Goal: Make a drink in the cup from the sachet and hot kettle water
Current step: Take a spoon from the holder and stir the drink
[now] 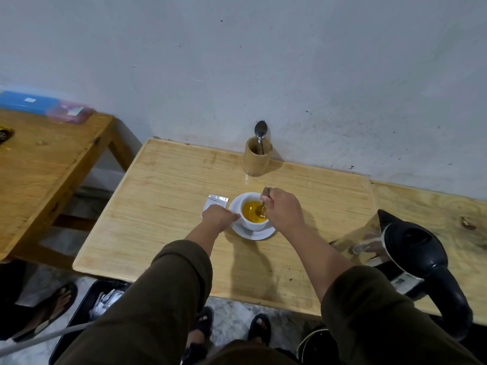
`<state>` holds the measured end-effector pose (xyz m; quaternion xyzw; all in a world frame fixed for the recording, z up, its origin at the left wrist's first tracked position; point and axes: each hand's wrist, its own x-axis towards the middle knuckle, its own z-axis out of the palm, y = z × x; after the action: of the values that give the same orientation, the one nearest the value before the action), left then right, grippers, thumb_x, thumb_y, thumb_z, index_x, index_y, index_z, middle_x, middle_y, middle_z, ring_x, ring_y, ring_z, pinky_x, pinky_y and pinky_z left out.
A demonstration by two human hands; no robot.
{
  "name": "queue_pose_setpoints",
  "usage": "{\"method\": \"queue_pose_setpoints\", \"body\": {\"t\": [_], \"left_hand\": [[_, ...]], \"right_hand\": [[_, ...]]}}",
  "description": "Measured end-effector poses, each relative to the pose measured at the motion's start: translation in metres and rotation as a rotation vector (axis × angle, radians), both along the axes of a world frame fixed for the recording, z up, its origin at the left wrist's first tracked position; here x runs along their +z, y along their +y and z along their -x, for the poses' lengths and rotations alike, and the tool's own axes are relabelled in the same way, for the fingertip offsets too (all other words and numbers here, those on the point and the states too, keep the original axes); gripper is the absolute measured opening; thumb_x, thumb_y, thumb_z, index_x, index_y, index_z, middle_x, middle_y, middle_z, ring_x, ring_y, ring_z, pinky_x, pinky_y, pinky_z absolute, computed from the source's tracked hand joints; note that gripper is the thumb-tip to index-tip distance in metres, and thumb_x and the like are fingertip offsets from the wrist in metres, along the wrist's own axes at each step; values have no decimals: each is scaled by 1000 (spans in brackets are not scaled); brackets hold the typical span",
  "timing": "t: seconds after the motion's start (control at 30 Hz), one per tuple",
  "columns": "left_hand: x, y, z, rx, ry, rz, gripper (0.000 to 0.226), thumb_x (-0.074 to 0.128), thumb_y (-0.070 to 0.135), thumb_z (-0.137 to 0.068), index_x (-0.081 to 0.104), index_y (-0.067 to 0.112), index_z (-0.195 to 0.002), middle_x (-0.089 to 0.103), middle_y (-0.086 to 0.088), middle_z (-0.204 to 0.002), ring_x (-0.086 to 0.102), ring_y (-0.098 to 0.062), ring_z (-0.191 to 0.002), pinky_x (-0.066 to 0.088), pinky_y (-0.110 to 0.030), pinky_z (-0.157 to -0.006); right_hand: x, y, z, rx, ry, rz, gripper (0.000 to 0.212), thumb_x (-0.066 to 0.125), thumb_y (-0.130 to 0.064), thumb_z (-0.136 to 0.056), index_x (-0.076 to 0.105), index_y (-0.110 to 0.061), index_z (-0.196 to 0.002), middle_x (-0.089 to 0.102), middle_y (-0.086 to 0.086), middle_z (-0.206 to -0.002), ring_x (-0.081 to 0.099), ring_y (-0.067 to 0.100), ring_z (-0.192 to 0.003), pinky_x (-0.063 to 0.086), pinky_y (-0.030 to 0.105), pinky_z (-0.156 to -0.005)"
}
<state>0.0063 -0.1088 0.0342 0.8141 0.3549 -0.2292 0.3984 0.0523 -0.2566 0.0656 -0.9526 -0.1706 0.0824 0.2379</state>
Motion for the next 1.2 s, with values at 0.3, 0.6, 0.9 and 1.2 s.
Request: {"method": "queue_pose_setpoints", "body": {"t": [0.3,0.6,0.9,1.2], "left_hand": [[0,1,0,-38,2,-17,49,58,43,-89,64,9,-125,63,-10,-127,59,-21,-108,42,-25,-84],[1,1,-1,-3,-7,5,50,59,40,-89,63,7,-125,63,-11,-128,58,-25,-120,40,-24,-86],[-1,2,-1,-9,3,0,50,60,41,-88,63,7,-125,64,-10,-127,59,-25,-118,44,-26,-88],[-5,3,-3,-20,5,-9,51,60,42,-88,62,7,-125,64,-10,-127,59,-24,-118,45,-29,-100]], "right_hand": [[-2,2,3,-4,70,-91,24,49,-22,-94,70,-14,-102,73,8,-104,64,27,-97,51,36,-85],[2,3,-1,-41,-7,42,28,41,-24,-98,62,-9,-107,67,11,-103,61,29,-97,40,30,-72],[0,0,3,-11,117,-94,23,50,-24,-94,70,-16,-103,74,5,-104,64,24,-98,50,34,-86],[1,-4,-3,-18,51,4,24,44,-23,-96,63,-9,-94,67,10,-96,60,26,-88,44,34,-72]]}}
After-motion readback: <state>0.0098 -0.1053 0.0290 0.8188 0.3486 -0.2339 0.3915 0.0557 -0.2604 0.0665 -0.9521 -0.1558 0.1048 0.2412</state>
